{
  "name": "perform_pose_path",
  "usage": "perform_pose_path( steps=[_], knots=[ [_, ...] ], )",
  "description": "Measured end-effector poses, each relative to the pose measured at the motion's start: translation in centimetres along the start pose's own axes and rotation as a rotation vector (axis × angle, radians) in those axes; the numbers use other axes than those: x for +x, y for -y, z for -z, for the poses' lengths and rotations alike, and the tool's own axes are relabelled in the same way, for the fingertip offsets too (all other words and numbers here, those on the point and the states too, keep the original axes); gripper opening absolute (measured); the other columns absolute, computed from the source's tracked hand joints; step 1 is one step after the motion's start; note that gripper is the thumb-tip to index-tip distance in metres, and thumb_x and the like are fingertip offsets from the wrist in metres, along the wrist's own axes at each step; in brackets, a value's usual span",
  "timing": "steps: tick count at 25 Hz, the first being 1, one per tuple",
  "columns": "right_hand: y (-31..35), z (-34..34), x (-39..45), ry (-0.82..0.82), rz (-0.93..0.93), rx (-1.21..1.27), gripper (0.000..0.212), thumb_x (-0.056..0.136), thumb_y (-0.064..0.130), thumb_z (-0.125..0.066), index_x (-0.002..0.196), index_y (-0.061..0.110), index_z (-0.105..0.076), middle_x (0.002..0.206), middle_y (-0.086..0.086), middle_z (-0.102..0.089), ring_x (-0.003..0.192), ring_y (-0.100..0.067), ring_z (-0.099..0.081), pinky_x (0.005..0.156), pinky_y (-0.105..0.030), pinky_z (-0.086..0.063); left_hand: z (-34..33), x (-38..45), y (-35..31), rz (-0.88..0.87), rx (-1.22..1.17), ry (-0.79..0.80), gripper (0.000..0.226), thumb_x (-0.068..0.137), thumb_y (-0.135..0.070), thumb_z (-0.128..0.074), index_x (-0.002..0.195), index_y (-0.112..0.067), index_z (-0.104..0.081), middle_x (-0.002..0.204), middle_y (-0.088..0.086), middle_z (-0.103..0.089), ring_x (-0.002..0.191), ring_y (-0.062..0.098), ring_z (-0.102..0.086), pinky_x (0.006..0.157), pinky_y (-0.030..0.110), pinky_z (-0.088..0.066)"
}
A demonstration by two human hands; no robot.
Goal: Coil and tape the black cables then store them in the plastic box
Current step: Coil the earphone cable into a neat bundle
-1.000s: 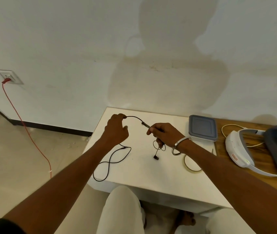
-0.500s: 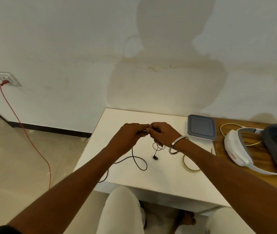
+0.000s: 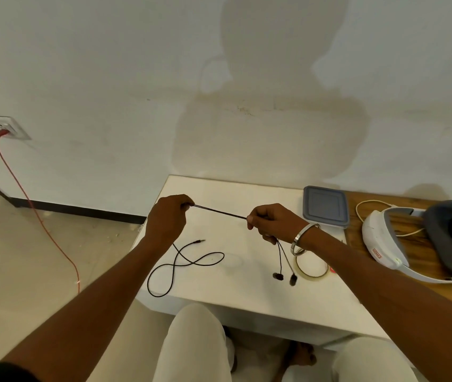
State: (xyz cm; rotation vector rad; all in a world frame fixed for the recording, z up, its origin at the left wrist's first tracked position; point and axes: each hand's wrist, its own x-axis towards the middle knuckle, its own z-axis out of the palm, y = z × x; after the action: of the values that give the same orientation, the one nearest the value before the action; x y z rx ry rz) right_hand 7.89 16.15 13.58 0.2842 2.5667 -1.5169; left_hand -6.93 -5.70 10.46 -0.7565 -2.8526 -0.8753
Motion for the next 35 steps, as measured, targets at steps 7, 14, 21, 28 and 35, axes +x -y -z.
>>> perform_pose_path(
  steps=[7,14,21,28,35],
  knots=[
    [0.5,-0.7,0.4,-0.025,-0.007,0.071,0.022,0.094,0.028,-0.051,0.08,0.016,-0.063,0.054,0.001,-0.043,0.042,-0.008,-0.045,0.047,-0.025,-0.037,-0.9,-1.4,-3.4,-0.163,0.029,0.528,0.088,0.078,-0.02,-0.077,0.149,-0.021,-0.026,0.156,0.0,-0.024,0.144,0.02,-0.023,0.116,0.032,-0.023],
    [0.6,-0.5,0.6,-0.069,-0.012,0.174,0.02,0.096,0.023,-0.049,0.085,0.011,-0.06,0.055,0.0,-0.043,0.04,-0.008,-0.038,0.044,-0.022,-0.034,-1.2,-2.5,-7.9,-0.212,-0.423,0.492,0.022,0.097,-0.009,-0.049,0.116,-0.011,-0.06,0.083,0.001,-0.07,0.069,0.003,-0.065,0.068,0.007,-0.046],
    [-0.5,-0.3,0.0,-0.002,-0.082,0.168,0.027,0.096,0.028,-0.049,0.082,0.01,-0.064,0.048,0.005,-0.044,0.04,-0.014,-0.044,0.051,-0.032,-0.046,0.7,-0.5,-5.4,-0.14,-0.366,0.139,0.023,0.1,-0.016,-0.045,0.097,-0.016,-0.068,0.068,-0.002,-0.062,0.051,0.0,-0.048,0.051,0.01,-0.036],
    [0.3,-1.1,-0.9,0.262,-0.151,0.341,0.026,0.097,0.026,-0.045,0.086,0.01,-0.062,0.051,-0.002,-0.045,0.051,-0.021,-0.056,0.06,-0.03,-0.052,-0.2,0.7,-2.8,0.059,-0.368,-0.022,0.024,0.1,-0.016,-0.044,0.092,-0.02,-0.067,0.067,-0.001,-0.062,0.048,-0.004,-0.049,0.047,0.008,-0.036],
    [2.3,-2.5,-1.3,0.678,-0.234,0.543,0.032,0.1,0.023,-0.039,0.085,0.006,-0.062,0.087,-0.012,-0.066,0.084,-0.029,-0.068,0.08,-0.038,-0.057,-2.0,0.6,-2.8,0.072,-0.327,-0.022,0.025,0.1,-0.017,-0.042,0.093,-0.019,-0.066,0.068,0.003,-0.063,0.058,0.01,-0.056,0.054,0.022,-0.043]
  ],
)
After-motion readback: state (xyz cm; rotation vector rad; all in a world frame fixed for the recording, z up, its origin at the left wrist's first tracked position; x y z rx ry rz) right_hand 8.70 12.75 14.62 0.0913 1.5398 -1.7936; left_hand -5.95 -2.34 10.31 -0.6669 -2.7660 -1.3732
